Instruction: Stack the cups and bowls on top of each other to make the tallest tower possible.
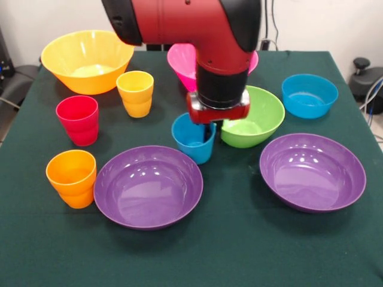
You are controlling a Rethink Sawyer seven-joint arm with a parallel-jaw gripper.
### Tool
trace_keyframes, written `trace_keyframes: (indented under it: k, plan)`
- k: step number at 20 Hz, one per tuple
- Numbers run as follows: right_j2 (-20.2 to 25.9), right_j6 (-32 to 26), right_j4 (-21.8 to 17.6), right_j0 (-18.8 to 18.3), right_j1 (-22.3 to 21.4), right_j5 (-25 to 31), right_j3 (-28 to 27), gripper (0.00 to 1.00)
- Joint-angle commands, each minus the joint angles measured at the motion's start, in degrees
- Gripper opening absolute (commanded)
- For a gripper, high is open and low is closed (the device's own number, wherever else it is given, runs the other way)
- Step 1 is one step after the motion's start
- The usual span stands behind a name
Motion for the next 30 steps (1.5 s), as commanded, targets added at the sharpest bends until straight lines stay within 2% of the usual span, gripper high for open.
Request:
trace_keyframes:
  k: [1,14,20,25,30]
  plan:
    - [2.9,5.2,3.5,2.8,3.6,2.0,-5.5,0.0]
    - [1.7,4.2,7.3,4.5,4.1,2.3,-7.4,0.0]
    - [1.5,4.1,7.4,6.6,7.4,1.2,-12.5,0.0]
    - [0.5,4.2,7.6,8.5,10.0,4.6,-18.4,0.0]
    - [0.0,7.7,9.1,10.2,11.7,3.2,-19.3,0.0]
